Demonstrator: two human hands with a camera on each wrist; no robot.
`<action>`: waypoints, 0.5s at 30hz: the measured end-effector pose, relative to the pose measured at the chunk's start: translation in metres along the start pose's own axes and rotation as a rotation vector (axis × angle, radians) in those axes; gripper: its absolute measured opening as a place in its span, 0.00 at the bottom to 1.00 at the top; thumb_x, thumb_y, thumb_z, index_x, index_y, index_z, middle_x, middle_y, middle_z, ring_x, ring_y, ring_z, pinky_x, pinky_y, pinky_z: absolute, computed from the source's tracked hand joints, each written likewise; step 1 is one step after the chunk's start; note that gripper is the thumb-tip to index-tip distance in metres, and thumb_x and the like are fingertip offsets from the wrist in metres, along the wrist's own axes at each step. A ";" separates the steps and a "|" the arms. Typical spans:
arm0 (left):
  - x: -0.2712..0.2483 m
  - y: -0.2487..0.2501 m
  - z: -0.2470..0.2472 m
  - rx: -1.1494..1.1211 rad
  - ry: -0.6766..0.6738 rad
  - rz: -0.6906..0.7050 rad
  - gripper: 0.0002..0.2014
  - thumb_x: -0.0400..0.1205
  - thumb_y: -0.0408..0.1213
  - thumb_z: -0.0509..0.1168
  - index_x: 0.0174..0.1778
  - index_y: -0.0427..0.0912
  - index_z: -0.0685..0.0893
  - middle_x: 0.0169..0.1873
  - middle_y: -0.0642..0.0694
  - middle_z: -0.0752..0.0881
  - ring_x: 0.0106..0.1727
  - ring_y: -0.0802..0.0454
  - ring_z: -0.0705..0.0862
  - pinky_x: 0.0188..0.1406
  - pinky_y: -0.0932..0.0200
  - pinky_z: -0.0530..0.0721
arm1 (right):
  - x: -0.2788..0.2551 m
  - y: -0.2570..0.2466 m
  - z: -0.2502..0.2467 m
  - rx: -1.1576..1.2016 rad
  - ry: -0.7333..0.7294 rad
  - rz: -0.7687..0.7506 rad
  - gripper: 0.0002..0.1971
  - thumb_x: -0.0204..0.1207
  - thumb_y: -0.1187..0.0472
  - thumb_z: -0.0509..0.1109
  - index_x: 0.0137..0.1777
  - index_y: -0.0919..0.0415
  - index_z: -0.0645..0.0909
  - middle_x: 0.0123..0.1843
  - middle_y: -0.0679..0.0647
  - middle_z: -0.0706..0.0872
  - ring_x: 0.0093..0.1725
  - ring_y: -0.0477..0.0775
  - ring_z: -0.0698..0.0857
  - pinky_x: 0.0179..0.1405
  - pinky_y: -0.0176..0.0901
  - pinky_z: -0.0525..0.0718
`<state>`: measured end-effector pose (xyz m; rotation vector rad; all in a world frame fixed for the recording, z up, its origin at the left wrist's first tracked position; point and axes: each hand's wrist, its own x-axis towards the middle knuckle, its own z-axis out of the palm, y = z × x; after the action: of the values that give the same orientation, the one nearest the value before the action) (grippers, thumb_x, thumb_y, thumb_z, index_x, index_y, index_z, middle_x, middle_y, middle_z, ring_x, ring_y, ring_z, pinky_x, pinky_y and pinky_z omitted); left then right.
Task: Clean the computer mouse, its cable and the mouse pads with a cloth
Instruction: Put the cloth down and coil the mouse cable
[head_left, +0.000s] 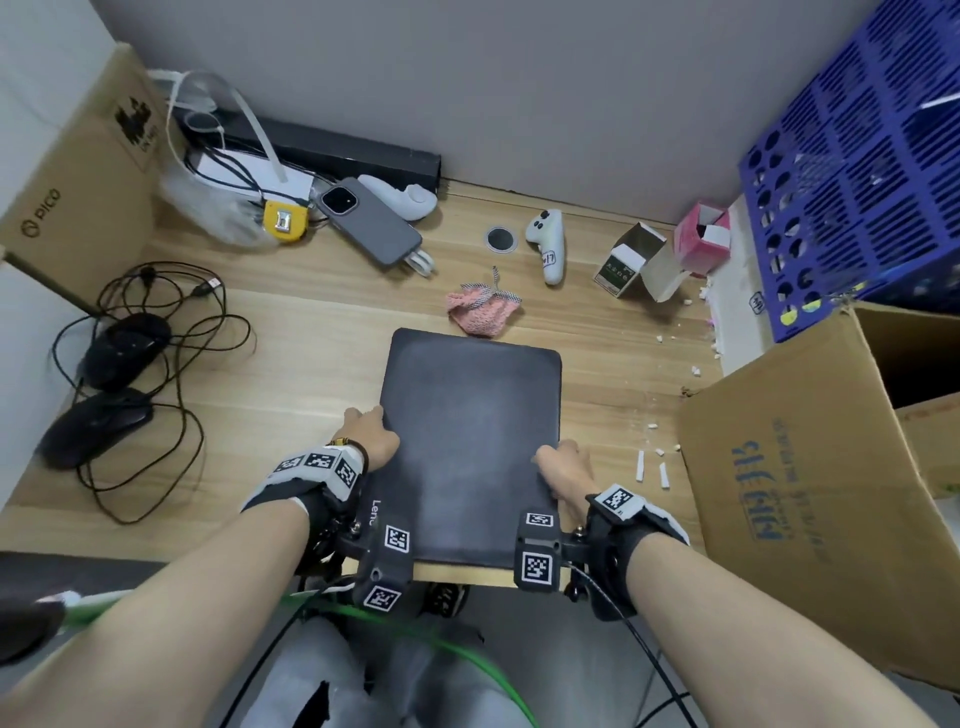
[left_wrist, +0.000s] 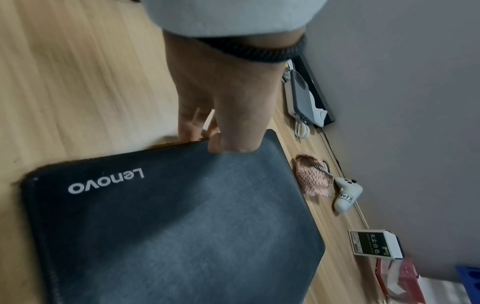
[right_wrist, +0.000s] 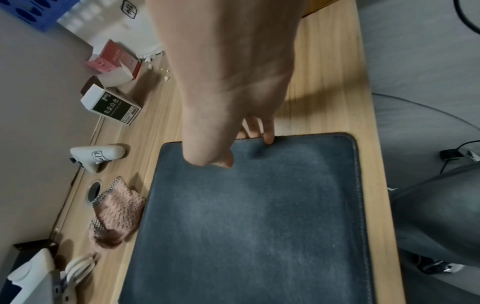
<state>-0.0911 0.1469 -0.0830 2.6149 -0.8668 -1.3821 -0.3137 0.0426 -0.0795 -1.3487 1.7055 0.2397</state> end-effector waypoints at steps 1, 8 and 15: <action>0.000 -0.005 -0.002 -0.005 -0.006 0.005 0.24 0.80 0.31 0.52 0.74 0.38 0.70 0.70 0.33 0.67 0.67 0.30 0.75 0.71 0.46 0.72 | 0.003 -0.001 0.004 0.001 -0.001 0.003 0.35 0.63 0.52 0.58 0.72 0.65 0.69 0.73 0.62 0.70 0.71 0.66 0.73 0.70 0.62 0.76; 0.004 -0.057 -0.030 -0.019 -0.033 0.045 0.23 0.77 0.33 0.55 0.70 0.40 0.77 0.67 0.34 0.78 0.66 0.33 0.77 0.67 0.49 0.76 | -0.001 -0.018 0.040 -0.023 -0.086 0.014 0.29 0.69 0.57 0.59 0.71 0.67 0.69 0.72 0.63 0.72 0.68 0.67 0.76 0.69 0.63 0.76; -0.005 -0.073 -0.048 0.077 -0.134 0.180 0.21 0.74 0.36 0.57 0.64 0.36 0.76 0.61 0.34 0.79 0.58 0.34 0.81 0.57 0.51 0.80 | -0.028 -0.038 0.050 -0.090 -0.004 0.007 0.25 0.79 0.64 0.57 0.76 0.69 0.67 0.76 0.65 0.70 0.72 0.67 0.74 0.74 0.52 0.70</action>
<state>-0.0231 0.2014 -0.0731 2.4474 -1.1628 -1.5158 -0.2555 0.0786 -0.0730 -1.4067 1.7140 0.3272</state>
